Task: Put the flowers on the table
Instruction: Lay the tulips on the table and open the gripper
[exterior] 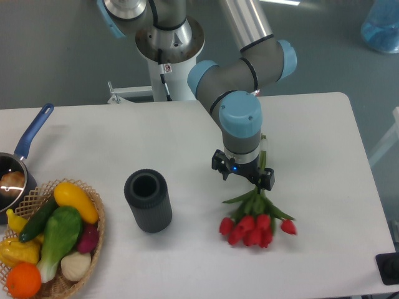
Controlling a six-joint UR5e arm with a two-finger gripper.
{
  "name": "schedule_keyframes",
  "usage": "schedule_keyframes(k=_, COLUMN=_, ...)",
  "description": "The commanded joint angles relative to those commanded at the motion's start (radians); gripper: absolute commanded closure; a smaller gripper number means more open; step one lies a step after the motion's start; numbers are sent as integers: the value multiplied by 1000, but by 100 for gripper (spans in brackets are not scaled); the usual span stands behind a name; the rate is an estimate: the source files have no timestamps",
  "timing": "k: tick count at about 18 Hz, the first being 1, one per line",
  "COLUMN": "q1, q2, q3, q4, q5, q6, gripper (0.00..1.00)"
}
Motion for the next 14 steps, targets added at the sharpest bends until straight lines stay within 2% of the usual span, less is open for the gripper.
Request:
schedule_keyframes(k=4, q1=9, q2=2, q3=71, q4=3, q5=5, q6=-3, gripper=0)
schedule_keyframes(k=7, q1=60, q2=15, q3=92, q4=11, q5=3, q6=0, gripper=0)
schedule_keyframes(k=14, q1=115, q2=44, q3=98, q4=20, q5=2, q6=109, gripper=0)
